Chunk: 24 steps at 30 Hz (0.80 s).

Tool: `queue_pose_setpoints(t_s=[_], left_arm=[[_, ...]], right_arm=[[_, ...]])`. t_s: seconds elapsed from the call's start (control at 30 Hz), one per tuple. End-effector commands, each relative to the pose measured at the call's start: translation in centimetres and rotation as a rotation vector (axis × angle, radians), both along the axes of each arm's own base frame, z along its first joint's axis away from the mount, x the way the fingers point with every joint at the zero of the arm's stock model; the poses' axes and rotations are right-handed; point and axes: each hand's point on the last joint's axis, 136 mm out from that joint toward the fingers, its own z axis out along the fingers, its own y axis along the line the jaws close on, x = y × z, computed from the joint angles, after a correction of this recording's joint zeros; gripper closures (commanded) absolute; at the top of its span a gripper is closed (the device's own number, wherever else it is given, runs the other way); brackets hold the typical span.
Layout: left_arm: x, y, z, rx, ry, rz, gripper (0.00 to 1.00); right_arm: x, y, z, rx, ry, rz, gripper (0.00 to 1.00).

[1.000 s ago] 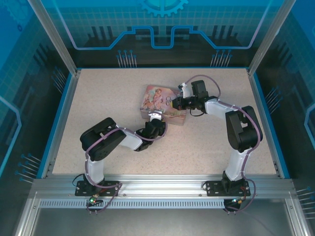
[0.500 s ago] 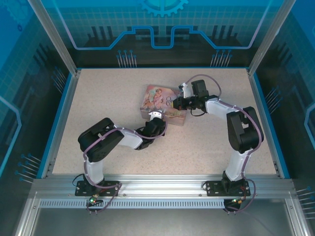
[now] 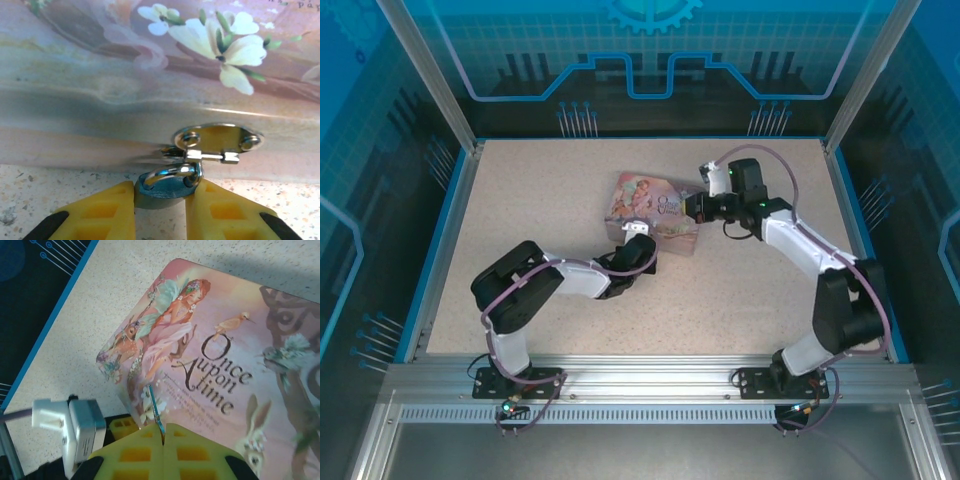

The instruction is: Unlock a padlock with a key

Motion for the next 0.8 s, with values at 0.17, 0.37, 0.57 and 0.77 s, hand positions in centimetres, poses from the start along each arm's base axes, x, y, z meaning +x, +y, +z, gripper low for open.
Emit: queue_pose_setpoints(t_s=[0.17, 0.37, 0.57, 0.77], left_arm=[[0.0, -1.8, 4.1, -0.118, 0.046, 0.0, 0.77], [-0.6, -3.1, 5.5, -0.187, 0.119, -0.039, 0.84], [-1.0, -4.0, 6.8, -0.254, 0.17, -0.048, 0.87], [-1.4, -4.4, 8.0, -0.318, 0.197, -0.049, 0.89]], right_arm=[[-5.6, -3.3, -3.5, -0.075, 0.058, -0.032, 1.0], [-9.6, -4.0, -5.8, -0.073, 0.064, -0.007, 1.0], [-11.7, -3.3, -8.8, -0.079, 0.073, 0.026, 1.0], [-11.8, -1.5, -10.0, -0.065, 0.038, 0.072, 1.0]])
